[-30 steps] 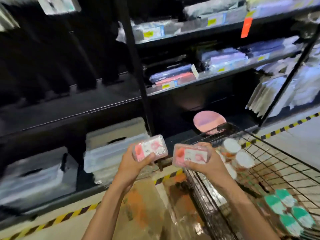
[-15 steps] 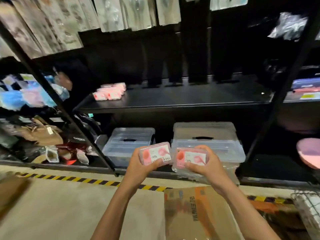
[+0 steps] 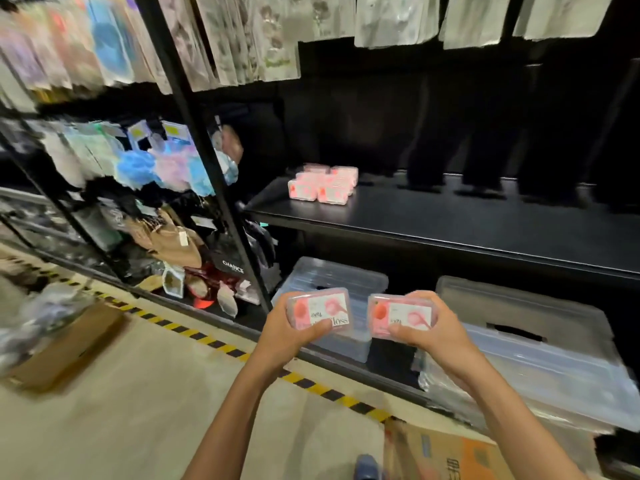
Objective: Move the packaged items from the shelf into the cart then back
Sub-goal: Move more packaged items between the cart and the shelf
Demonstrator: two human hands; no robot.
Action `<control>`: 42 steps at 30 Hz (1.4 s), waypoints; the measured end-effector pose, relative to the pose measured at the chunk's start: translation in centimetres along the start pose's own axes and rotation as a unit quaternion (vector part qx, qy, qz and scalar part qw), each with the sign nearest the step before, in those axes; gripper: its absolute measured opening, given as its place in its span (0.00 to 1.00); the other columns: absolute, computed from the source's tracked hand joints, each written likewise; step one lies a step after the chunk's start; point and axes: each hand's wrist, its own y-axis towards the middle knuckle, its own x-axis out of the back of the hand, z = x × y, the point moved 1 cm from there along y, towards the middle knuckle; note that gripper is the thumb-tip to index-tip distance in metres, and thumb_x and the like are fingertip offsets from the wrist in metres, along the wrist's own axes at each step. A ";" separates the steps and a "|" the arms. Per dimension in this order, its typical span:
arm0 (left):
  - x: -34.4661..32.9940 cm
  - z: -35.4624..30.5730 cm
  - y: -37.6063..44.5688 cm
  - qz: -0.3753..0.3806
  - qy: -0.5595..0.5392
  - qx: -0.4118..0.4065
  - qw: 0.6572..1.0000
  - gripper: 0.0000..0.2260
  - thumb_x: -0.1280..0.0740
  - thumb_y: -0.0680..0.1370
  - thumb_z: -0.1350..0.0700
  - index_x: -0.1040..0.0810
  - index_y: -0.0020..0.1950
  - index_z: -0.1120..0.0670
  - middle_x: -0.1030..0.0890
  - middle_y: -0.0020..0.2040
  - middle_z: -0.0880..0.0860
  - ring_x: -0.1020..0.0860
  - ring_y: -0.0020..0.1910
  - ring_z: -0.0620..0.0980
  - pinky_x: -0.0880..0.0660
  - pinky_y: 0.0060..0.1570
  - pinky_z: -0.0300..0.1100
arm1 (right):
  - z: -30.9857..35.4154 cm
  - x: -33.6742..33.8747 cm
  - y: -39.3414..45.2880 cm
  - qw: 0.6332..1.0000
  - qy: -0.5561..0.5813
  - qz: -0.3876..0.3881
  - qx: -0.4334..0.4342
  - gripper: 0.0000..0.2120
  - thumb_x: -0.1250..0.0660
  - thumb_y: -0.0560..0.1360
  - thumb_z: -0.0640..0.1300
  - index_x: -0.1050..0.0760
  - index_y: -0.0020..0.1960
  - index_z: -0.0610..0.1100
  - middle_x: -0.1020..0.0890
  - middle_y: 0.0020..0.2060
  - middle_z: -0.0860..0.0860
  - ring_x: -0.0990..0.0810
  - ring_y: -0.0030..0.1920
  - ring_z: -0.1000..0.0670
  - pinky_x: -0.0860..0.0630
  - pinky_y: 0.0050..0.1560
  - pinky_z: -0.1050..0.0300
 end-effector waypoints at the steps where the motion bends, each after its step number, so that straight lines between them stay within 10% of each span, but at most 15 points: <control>1: 0.8 0.2 1.8 0.005 0.001 -0.004 1.000 0.24 0.24 0.69 0.58 0.30 0.61 0.51 0.22 0.55 0.49 0.22 0.53 0.44 0.23 0.43 0.34 | -0.1 -0.7 1.9 1.000 0.004 0.005 0.000 0.26 0.22 0.65 0.40 0.30 0.57 0.52 0.22 0.53 0.49 0.22 0.54 0.50 0.21 0.41 0.60; 23: 12.0 0.9 37.7 0.043 0.009 -0.061 0.997 0.18 0.27 0.73 0.61 0.30 0.58 0.53 0.22 0.55 0.53 0.21 0.54 0.45 0.22 0.49 0.39 | 4.5 -10.7 29.8 0.996 0.045 -0.067 -0.030 0.24 0.22 0.64 0.34 0.27 0.56 0.48 0.20 0.50 0.48 0.20 0.51 0.50 0.23 0.39 0.63; 27: 12.3 2.0 43.5 0.096 0.032 -0.080 0.992 0.16 0.28 0.73 0.66 0.28 0.53 0.50 0.22 0.51 0.47 0.22 0.46 0.32 0.26 0.43 0.29 | 4.4 -12.4 32.7 0.992 0.052 -0.113 -0.036 0.24 0.22 0.64 0.35 0.27 0.55 0.48 0.20 0.50 0.47 0.20 0.49 0.51 0.23 0.39 0.62; 34: 12.9 5.7 48.8 0.217 0.068 -0.093 0.969 0.18 0.27 0.73 0.61 0.28 0.59 0.54 0.21 0.55 0.49 0.20 0.53 0.45 0.24 0.49 0.36 | 4.5 -14.5 35.3 0.981 0.052 -0.181 -0.052 0.31 0.19 0.55 0.45 0.27 0.55 0.48 0.19 0.48 0.48 0.19 0.46 0.53 0.23 0.37 0.64; 42: 14.1 7.5 50.4 0.149 0.072 -0.109 0.980 0.23 0.20 0.64 0.53 0.24 0.54 0.49 0.18 0.51 0.45 0.21 0.50 0.39 0.24 0.52 0.37 | 4.1 -15.6 37.2 0.975 0.070 -0.195 -0.076 0.31 0.20 0.54 0.45 0.26 0.55 0.47 0.17 0.47 0.47 0.17 0.45 0.52 0.23 0.39 0.62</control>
